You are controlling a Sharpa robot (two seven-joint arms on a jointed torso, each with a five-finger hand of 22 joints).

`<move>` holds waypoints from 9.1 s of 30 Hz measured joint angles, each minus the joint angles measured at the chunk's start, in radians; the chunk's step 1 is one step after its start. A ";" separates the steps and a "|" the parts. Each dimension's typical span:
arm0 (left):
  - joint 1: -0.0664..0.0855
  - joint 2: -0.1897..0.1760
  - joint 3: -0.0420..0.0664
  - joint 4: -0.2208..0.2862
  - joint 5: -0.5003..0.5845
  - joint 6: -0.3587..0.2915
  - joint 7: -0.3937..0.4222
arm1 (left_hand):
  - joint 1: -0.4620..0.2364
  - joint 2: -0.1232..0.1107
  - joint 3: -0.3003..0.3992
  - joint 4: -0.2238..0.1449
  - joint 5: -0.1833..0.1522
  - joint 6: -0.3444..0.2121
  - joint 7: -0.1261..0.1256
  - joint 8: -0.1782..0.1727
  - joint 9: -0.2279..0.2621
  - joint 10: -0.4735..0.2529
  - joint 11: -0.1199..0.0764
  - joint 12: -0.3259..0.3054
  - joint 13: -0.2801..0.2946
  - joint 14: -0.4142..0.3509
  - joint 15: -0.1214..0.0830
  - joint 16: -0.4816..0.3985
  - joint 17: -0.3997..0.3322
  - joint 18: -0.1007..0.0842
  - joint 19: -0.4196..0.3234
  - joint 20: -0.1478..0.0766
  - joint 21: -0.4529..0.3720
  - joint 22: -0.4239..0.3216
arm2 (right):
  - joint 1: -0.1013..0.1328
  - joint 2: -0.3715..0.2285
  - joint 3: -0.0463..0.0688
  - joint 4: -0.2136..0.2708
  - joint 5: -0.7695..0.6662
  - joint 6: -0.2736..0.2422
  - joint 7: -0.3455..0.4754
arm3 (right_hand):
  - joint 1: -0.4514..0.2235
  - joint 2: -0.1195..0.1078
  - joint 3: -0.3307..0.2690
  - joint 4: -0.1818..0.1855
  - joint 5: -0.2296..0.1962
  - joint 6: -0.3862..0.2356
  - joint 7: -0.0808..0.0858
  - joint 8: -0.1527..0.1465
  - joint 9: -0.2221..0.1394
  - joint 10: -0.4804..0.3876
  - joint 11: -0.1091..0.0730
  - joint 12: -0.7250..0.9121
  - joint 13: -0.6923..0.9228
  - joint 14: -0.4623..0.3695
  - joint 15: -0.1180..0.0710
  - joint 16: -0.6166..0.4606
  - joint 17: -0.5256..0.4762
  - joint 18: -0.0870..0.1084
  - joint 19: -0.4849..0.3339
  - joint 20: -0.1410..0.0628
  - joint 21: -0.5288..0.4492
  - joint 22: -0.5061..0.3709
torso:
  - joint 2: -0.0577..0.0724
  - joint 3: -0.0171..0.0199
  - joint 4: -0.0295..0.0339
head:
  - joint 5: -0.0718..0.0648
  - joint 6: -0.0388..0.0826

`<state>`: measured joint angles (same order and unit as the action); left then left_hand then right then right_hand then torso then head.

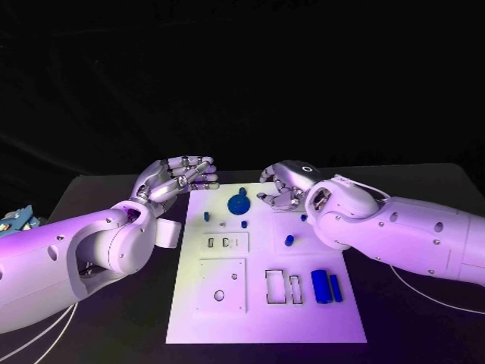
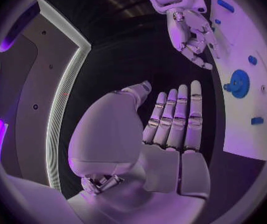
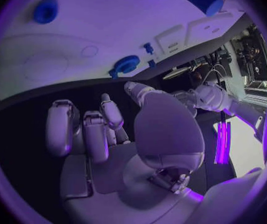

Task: Assemble the parts on the task board

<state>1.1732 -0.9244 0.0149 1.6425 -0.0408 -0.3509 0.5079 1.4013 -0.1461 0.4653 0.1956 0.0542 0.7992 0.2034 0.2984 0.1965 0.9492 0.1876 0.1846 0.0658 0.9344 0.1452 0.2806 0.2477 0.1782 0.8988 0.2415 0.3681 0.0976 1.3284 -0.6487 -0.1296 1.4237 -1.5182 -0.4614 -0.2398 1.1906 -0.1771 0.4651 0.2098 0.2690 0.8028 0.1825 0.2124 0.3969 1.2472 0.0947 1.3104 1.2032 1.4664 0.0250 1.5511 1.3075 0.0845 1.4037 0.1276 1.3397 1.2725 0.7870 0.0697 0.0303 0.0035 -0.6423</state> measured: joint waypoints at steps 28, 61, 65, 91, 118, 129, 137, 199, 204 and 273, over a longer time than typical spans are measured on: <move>-0.001 0.016 0.000 -0.023 0.000 0.013 0.001 | 0.000 0.000 0.003 -0.003 0.000 0.000 0.000 -0.005 0.000 0.000 0.000 -0.003 0.000 0.000 0.000 0.000 0.001 0.000 0.000 0.000 0.000 -0.001 | 0.018 -0.269 0.003 -0.072 0.447 0.187 0.383 | 0.133 -0.038 0.029 -0.145 -0.083 -0.028 0.010 -0.012 -0.031 -0.040 0.004 -0.029 -0.041 0.000 -0.007 -0.008 0.000 0.000 -0.027 -0.009 -0.029 -0.021 | -0.032 0.0037 -0.0424 | -0.036 0.011; -0.001 0.008 0.000 -0.018 0.001 0.018 0.001 | 0.000 0.000 0.003 -0.003 0.000 0.000 0.000 -0.005 0.000 0.004 0.004 -0.003 0.000 0.000 0.000 0.000 0.001 0.000 0.000 0.000 0.000 -0.001 | -0.040 -0.180 0.001 -0.151 0.382 0.164 0.368 | 0.159 -0.019 0.057 -0.178 -0.083 -0.012 0.010 -0.004 -0.032 -0.029 0.007 -0.029 -0.027 -0.004 -0.003 -0.008 0.000 0.000 -0.020 -0.002 -0.029 -0.005 | -0.029 0.0042 -0.0397 | -0.028 -0.018; -0.001 0.008 0.000 -0.018 0.001 0.018 0.001 | 0.000 0.000 0.003 -0.003 0.000 0.000 0.000 -0.005 0.000 0.004 0.004 -0.003 0.000 0.000 0.000 0.000 0.001 0.000 0.000 0.000 0.000 -0.001 | -0.043 -0.171 0.001 -0.160 0.377 0.164 0.362 | 0.159 -0.019 0.059 -0.181 -0.083 -0.009 0.009 0.000 -0.032 -0.027 0.008 -0.025 -0.026 -0.004 -0.003 -0.008 0.000 0.000 -0.020 -0.002 -0.029 -0.003 | -0.030 0.0043 -0.0398 | -0.027 -0.021; -0.001 0.007 0.000 -0.018 0.001 0.018 0.001 | 0.000 0.000 0.007 -0.007 0.000 0.000 0.000 -0.005 0.000 0.007 0.000 -0.008 0.000 0.000 0.000 -0.004 0.003 0.000 0.000 0.000 0.000 -0.002 | -0.061 -0.134 0.001 -0.186 0.354 0.164 0.340 | 0.139 0.001 0.078 -0.185 -0.087 0.081 -0.019 0.070 -0.016 -0.002 -0.005 -0.013 -0.009 0.000 -0.007 -0.008 0.000 0.000 -0.014 -0.008 -0.025 0.005 | -0.031 0.0050 -0.0407 | -0.022 -0.031; -0.001 0.005 0.000 -0.025 0.001 0.018 0.000 | 0.000 0.000 0.007 -0.007 0.000 0.000 0.000 -0.005 0.000 0.007 0.000 -0.008 0.000 -0.004 0.003 -0.004 0.004 0.000 0.000 0.000 -0.004 -0.002 | -0.062 -0.151 0.003 -0.115 0.353 0.084 0.313 | 0.120 0.075 0.125 -0.190 -0.136 0.097 -0.047 0.151 0.000 0.029 -0.036 -0.001 0.004 -0.002 -0.031 0.004 0.000 0.000 0.002 -0.031 -0.010 0.030 | -0.033 0.0051 -0.0427 | -0.015 -0.032; -0.001 0.009 0.000 -0.048 0.005 0.018 0.000 | 0.000 0.000 0.010 -0.010 0.000 0.000 0.000 -0.005 0.000 0.007 0.000 -0.011 0.000 -0.003 0.003 -0.004 0.005 0.000 0.000 0.000 -0.004 -0.003 | -0.046 -0.142 0.005 0.064 0.287 0.035 0.237 | 0.103 0.092 0.149 -0.193 -0.196 0.074 -0.042 0.151 0.000 0.029 -0.036 -0.002 0.004 -0.002 -0.031 0.004 0.000 0.000 0.002 -0.031 -0.010 0.030 | -0.042 -0.0035 -0.0476 | 0.004 -0.032; -0.001 0.017 0.000 -0.059 0.010 0.019 0.000 | 0.000 0.000 0.010 -0.009 0.000 0.000 0.000 -0.005 0.000 0.007 0.000 -0.011 0.000 -0.003 0.003 -0.004 0.005 0.000 0.000 0.000 -0.004 -0.003 | -0.048 -0.071 0.004 0.143 0.227 0.030 0.164 | 0.091 0.088 0.151 -0.195 -0.197 0.069 -0.043 0.151 0.000 0.026 -0.038 -0.002 0.004 -0.002 -0.031 0.004 0.000 0.000 0.002 -0.031 -0.017 0.024 | -0.045 -0.0084 -0.0480 | 0.028 -0.042; 0.000 0.026 0.000 -0.068 0.014 0.018 0.001 | 0.000 0.000 0.012 -0.012 0.000 0.000 0.000 -0.005 0.000 0.007 0.000 -0.015 0.000 -0.003 0.003 -0.004 0.007 0.000 0.000 0.000 -0.003 -0.004 | -0.151 0.200 -0.013 0.001 0.055 0.113 -0.019 | 0.065 0.055 0.148 -0.194 -0.197 0.055 -0.048 0.227 0.003 0.020 -0.037 -0.005 -0.001 -0.002 -0.031 0.004 0.000 0.000 -0.002 -0.034 -0.031 0.013 | -0.043 -0.0044 -0.0487 | 0.086 -0.079; 0.000 0.026 0.000 -0.068 0.014 0.018 0.000 | 0.000 0.000 0.012 -0.012 0.000 0.000 0.000 -0.005 0.000 0.007 0.000 -0.015 0.000 -0.003 0.003 -0.004 0.007 0.000 0.000 0.000 -0.003 -0.004 | -0.151 0.200 -0.013 0.001 0.052 0.113 -0.019 | 0.063 0.054 0.147 -0.194 -0.197 0.053 -0.049 0.229 0.003 0.020 -0.037 -0.005 -0.002 -0.002 -0.031 0.004 0.000 0.000 -0.002 -0.034 -0.031 0.012 | -0.043 -0.0044 -0.0486 | 0.086 -0.079; -0.001 0.033 -0.001 -0.144 -0.107 0.041 -0.148 | -0.105 -0.018 -0.055 0.044 0.000 0.045 -0.005 0.019 0.028 0.179 -0.061 0.044 0.053 0.279 -0.089 0.311 0.218 0.000 0.221 -0.089 0.197 0.089 | -0.065 -0.002 -0.011 0.112 0.306 -0.006 0.226 | 0.099 0.031 -0.144 -0.033 -0.187 -0.073 -0.005 0.202 -0.032 -0.106 0.006 -0.071 -0.110 -0.002 -0.009 -0.025 0.000 0.000 -0.047 -0.008 -0.141 -0.061 | -0.062 -0.0143 -0.0595 | 0.086 -0.067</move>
<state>1.1726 -0.8915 0.0141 1.4981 -0.1474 -0.3100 0.3595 1.2959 -0.1644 0.4102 0.2392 0.0542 0.8439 0.1988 0.3170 0.2247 1.1282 0.1266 0.2289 0.1186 1.2137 0.0561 0.5915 0.4659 0.1780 1.1203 0.1522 0.5650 0.1862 1.2632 -0.6505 -0.1407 1.5362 -1.2122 -0.4671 -0.0141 1.2895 -0.1463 0.3215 0.1769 0.0823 0.7300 0.1777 0.4140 0.3651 1.1415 0.1003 1.2395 1.0933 1.4647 0.0162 1.5257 1.3075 0.0845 1.3567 0.1200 1.1984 1.2118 0.7251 0.0554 -0.0292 0.0895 -0.7089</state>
